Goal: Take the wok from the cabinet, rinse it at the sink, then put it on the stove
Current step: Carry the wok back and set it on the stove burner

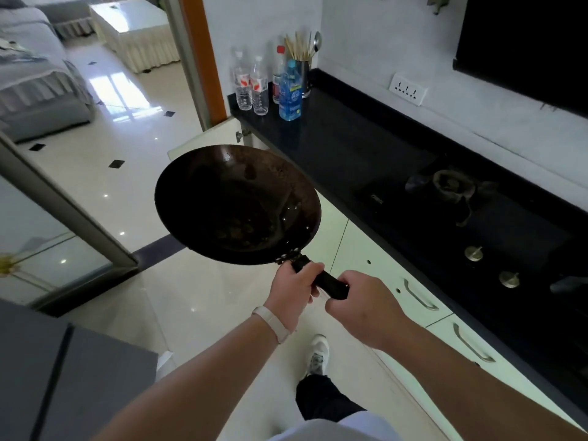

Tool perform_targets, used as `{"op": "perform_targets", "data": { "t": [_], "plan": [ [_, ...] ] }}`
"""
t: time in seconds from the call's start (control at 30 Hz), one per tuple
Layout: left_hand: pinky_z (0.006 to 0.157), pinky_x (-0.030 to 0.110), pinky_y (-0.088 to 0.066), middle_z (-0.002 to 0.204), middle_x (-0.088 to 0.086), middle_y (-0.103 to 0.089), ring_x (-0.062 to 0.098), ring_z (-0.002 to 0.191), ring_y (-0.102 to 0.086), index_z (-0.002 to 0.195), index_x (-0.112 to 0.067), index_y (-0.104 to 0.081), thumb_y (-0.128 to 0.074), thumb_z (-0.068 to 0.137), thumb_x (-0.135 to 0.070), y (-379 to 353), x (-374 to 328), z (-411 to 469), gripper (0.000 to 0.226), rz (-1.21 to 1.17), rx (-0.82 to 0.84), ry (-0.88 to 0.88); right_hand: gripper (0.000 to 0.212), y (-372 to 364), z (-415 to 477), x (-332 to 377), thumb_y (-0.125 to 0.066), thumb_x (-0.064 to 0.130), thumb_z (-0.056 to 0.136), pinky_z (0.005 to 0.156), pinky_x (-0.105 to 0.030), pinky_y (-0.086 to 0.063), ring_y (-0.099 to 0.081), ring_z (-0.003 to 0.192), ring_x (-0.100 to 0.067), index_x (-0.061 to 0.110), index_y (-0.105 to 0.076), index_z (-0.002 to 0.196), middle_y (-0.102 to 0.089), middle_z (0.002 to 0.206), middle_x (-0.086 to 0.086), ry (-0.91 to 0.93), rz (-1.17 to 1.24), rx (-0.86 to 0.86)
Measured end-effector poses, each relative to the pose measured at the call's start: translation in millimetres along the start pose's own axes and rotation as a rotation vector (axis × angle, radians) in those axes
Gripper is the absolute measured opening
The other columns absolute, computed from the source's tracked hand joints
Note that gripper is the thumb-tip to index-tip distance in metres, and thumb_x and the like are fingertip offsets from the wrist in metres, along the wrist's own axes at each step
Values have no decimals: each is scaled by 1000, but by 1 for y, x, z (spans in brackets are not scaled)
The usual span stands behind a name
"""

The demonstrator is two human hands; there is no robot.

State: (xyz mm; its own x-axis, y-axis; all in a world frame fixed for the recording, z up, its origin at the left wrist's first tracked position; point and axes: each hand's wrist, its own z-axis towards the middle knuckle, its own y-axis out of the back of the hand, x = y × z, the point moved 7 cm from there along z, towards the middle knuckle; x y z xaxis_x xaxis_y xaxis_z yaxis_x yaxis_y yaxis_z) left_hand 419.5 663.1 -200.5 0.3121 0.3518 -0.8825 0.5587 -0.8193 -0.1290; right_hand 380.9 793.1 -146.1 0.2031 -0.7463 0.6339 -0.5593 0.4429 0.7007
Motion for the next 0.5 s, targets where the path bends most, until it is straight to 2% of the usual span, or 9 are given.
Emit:
{"op": "perform_targets", "data": {
  "t": [0.23,0.4,0.5],
  "plan": [
    [47,25,-38,62,2,-56,13,47,-49,90,-5,-55,-63,88,-15,-21,-34,94,12,60,-55,33,8,27,102,-3,-61,23,80,47,-24,-35,-44,50,-13,21,-54,78,-53,62,5,-7,43,38],
    [55,32,-37,57,2,-59,19,54,-50,88,-9,-60,-65,85,-24,-57,-62,163,17,142,-55,68,9,69,172,-14,-62,28,81,53,-31,-48,-52,55,-13,22,-57,86,-64,71,0,-33,17,21],
    [50,28,-37,58,2,-57,14,49,-50,83,-9,-58,-63,89,-17,-87,-83,196,11,123,-19,41,12,97,204,-20,-64,28,82,56,-32,-52,-56,57,-13,21,-59,91,-66,76,0,-47,11,12]
  ]
}}
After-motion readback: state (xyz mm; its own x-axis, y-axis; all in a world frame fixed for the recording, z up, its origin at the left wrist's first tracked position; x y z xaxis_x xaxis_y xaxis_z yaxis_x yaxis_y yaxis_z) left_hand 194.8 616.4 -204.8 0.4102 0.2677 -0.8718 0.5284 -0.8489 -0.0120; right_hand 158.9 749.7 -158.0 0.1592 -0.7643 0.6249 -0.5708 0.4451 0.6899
